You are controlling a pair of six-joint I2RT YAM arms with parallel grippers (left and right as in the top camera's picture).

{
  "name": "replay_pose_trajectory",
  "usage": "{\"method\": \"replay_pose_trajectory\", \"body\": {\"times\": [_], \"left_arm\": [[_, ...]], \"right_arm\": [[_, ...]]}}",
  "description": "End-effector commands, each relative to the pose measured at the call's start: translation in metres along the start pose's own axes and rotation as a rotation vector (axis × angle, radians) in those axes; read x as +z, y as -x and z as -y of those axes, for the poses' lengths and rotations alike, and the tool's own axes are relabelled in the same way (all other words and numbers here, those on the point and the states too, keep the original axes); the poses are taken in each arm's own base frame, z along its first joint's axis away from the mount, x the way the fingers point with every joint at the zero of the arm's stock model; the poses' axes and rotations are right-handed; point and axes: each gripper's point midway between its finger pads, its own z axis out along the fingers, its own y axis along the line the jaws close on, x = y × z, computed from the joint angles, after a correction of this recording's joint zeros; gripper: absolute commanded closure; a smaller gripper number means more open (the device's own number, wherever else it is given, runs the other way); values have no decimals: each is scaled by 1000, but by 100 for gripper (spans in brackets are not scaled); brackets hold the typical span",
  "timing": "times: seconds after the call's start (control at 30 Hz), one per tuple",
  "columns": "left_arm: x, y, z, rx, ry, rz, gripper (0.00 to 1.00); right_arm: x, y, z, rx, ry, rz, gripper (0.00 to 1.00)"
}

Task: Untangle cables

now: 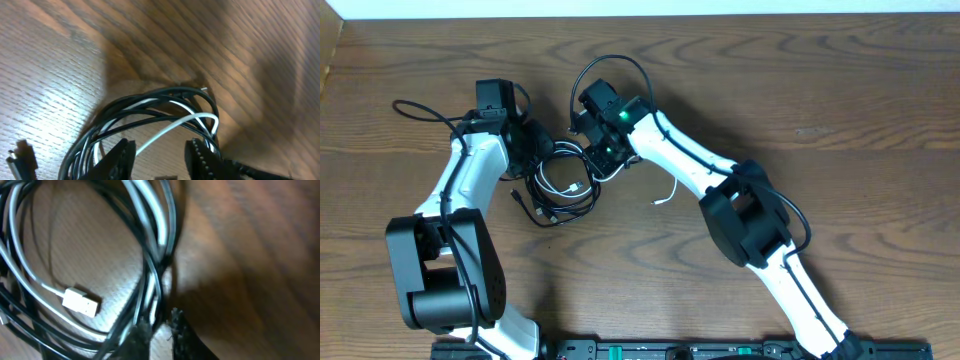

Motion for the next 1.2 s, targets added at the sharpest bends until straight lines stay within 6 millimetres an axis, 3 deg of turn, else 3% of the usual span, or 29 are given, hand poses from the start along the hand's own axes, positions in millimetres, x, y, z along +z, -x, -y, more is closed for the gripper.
{"method": "replay_pose_trajectory", "body": {"times": [0.0,0.33,0.67,0.97,1.17], "left_arm": [[4,-6,0,16,-12,-30,66],[6,-11,-3,12,-3,-47,66],[9,-22,-3,0,7,-73,66],[19,-52,9,-25,30,-117,66],[25,-60,2,-62,118,-86,62]], "right_arm": [[-27,13,8,23,-15,50,85],[-19,9,-8,-36,9,33,83],[-18,19,-5,-50,-14,74,82],[10,7,9,-43,-66,31,82],[25,-2,14,-35,-66,0,80]]}}
